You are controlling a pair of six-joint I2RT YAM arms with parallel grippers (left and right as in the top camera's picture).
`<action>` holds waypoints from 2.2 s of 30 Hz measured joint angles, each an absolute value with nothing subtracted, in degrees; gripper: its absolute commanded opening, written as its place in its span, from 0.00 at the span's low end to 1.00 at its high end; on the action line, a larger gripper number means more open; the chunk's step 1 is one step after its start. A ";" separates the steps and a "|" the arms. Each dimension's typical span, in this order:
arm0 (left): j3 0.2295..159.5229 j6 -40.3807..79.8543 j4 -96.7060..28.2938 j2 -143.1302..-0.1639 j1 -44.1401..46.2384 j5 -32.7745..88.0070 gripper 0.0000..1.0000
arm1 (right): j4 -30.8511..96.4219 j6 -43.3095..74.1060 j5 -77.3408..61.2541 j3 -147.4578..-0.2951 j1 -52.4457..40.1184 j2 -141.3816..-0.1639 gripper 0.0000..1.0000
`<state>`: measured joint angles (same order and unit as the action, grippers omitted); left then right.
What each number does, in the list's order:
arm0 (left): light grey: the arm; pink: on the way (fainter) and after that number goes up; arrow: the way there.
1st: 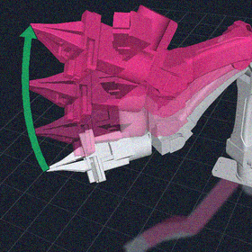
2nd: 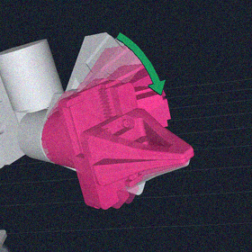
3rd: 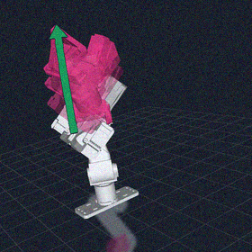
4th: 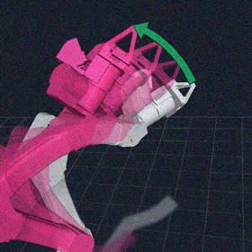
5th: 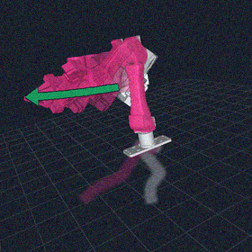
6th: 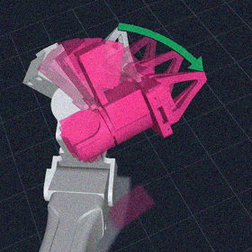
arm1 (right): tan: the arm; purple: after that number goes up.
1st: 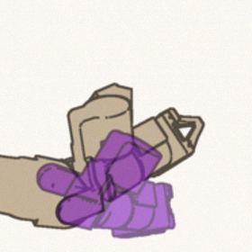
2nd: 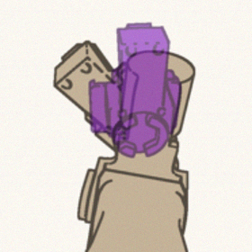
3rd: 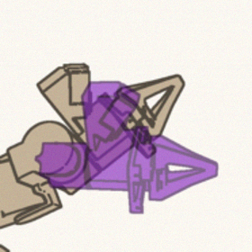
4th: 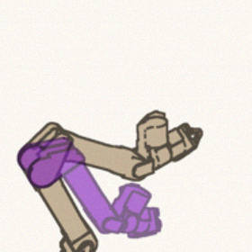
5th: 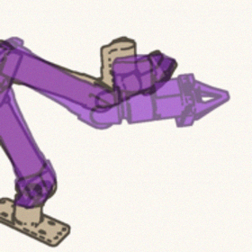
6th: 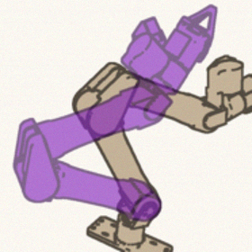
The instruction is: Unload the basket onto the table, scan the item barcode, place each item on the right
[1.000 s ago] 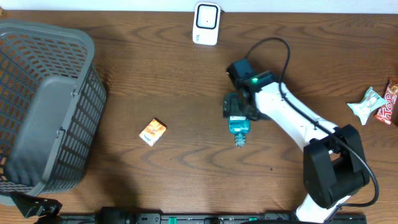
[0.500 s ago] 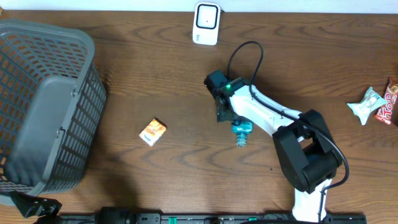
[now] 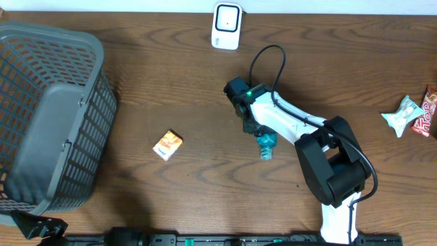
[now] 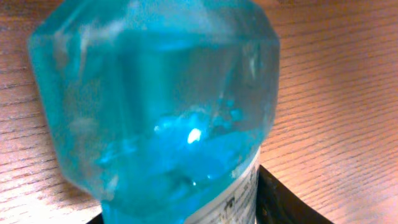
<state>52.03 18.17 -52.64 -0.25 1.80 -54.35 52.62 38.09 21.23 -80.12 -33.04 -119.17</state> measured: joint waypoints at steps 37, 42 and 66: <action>52.03 18.15 -52.64 -0.25 1.80 -54.35 1.00 | 47.75 67.26 -2.83 -81.08 -30.28 -117.89 0.86; 52.03 18.15 -52.64 -0.25 1.80 -54.35 1.00 | 51.88 67.18 -2.81 -80.44 -30.28 -114.91 0.96; 52.03 18.15 -52.47 -0.25 1.80 -54.35 1.00 | 50.19 56.80 4.62 -78.35 -39.86 -115.74 0.66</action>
<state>52.03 18.15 -52.47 -0.25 1.80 -54.35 50.19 56.80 4.62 -78.35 -39.86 -115.74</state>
